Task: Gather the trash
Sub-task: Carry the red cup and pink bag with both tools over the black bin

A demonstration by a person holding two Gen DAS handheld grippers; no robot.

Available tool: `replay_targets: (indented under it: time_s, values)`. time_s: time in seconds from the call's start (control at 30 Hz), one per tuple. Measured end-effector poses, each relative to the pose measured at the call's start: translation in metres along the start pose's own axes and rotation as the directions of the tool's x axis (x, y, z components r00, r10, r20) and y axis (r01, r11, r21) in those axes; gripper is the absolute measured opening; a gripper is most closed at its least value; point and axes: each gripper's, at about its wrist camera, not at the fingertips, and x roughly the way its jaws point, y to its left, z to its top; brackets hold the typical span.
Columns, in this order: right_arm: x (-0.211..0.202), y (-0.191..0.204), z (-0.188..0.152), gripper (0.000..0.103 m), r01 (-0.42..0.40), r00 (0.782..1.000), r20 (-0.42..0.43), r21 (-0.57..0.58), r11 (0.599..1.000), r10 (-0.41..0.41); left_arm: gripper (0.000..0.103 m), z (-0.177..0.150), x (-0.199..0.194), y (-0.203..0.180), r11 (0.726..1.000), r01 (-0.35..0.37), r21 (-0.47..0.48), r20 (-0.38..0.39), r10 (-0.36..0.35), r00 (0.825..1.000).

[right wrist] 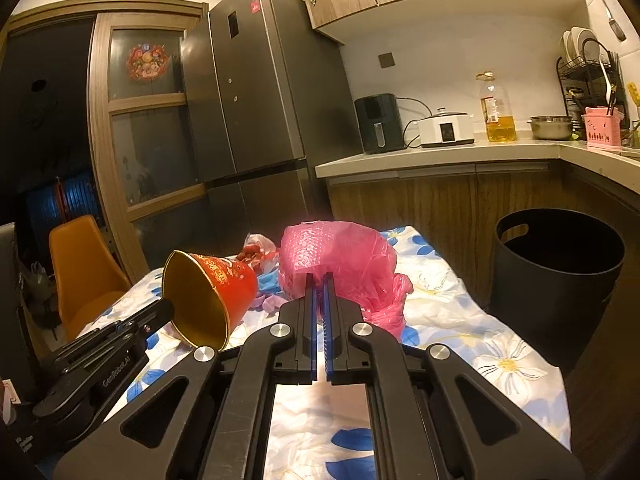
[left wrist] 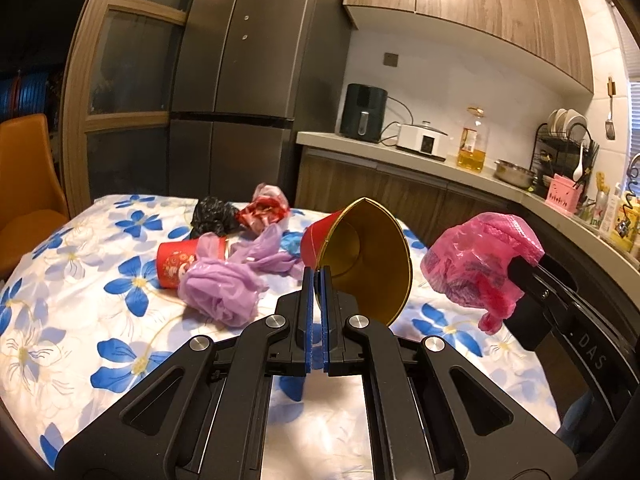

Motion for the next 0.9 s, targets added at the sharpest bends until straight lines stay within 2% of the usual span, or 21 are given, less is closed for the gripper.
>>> replay_targets:
  time_s: [0.3, 0.6, 0.9]
  values:
    - [-0.021, -0.019, 0.012, 0.003, 0.035, 0.998, 0.050, 0.018, 0.999, -0.036, 0.002, 0.013, -0.004, -0.025, 0.998, 0.057, 0.022, 0.035, -0.057, 0.998]
    - [-0.034, -0.042, 0.025, 0.002, 0.090, 0.991, 0.096, 0.033, 0.995, -0.093, 0.002, 0.025, 0.010, -0.063, 0.991, 0.119, 0.059, 0.043, -0.122, 0.992]
    - [-0.054, -0.081, 0.044, 0.002, 0.173, 0.971, 0.157, 0.062, 0.983, -0.181, 0.002, 0.037, 0.023, -0.110, 0.976, 0.193, 0.098, 0.061, -0.200, 0.978]
